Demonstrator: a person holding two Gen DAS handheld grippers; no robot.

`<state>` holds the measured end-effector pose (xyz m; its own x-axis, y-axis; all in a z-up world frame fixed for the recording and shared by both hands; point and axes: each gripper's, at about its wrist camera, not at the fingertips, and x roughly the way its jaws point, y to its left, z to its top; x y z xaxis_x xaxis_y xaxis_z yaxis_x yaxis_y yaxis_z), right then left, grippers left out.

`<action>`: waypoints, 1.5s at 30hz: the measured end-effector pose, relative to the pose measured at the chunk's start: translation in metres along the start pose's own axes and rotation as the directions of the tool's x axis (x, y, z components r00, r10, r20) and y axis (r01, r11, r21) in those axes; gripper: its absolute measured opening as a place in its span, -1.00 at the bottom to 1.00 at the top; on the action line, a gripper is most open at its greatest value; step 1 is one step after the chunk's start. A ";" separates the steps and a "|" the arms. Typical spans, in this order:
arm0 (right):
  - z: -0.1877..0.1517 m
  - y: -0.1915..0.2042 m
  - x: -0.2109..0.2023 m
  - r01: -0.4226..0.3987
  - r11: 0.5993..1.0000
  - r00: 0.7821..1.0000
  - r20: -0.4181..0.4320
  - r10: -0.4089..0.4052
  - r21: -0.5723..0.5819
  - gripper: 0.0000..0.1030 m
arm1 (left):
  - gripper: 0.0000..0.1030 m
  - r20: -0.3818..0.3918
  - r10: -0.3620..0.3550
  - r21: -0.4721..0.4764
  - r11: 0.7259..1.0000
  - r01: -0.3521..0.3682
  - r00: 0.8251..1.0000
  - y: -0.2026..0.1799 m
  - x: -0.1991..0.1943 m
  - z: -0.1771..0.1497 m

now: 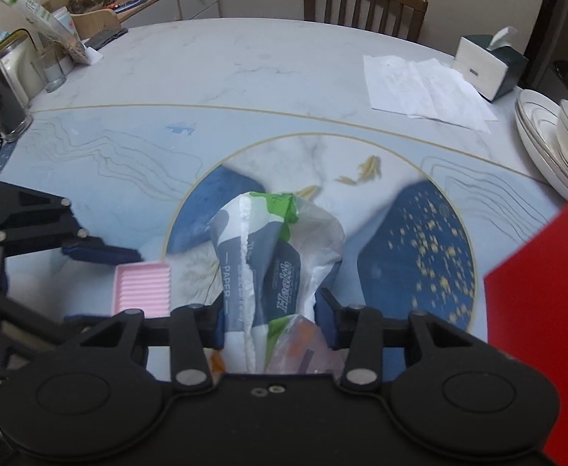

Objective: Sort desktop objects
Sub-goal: 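Carry the pink sponge with left tool while right tool carries the tissue pack into the box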

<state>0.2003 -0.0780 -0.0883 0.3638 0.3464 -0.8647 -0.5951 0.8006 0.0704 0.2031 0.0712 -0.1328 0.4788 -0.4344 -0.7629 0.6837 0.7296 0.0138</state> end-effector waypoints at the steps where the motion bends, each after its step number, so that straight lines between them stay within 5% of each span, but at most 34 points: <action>1: -0.003 -0.001 -0.004 -0.003 1.000 1.000 0.001 0.003 0.004 -0.17 | -0.16 0.000 0.006 -0.018 1.000 -0.006 1.000 -0.001 -0.001 0.000; 19: -0.043 -0.030 -0.092 -0.042 0.999 0.995 0.093 0.039 0.035 -0.17 | -0.16 0.120 0.096 -0.179 0.981 -0.073 0.988 -0.047 -0.059 0.054; 45: -0.085 -0.182 -0.163 0.023 0.992 0.973 0.225 -0.051 0.126 -0.17 | -0.16 0.213 0.054 -0.020 0.999 -0.051 0.976 -0.176 -0.015 0.178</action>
<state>0.1888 -0.3219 -0.0023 0.5452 0.4061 -0.7334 -0.4913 0.8636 0.1129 0.1742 -0.1447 -0.0089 0.6212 -0.4972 -0.6058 0.6476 0.7609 0.0396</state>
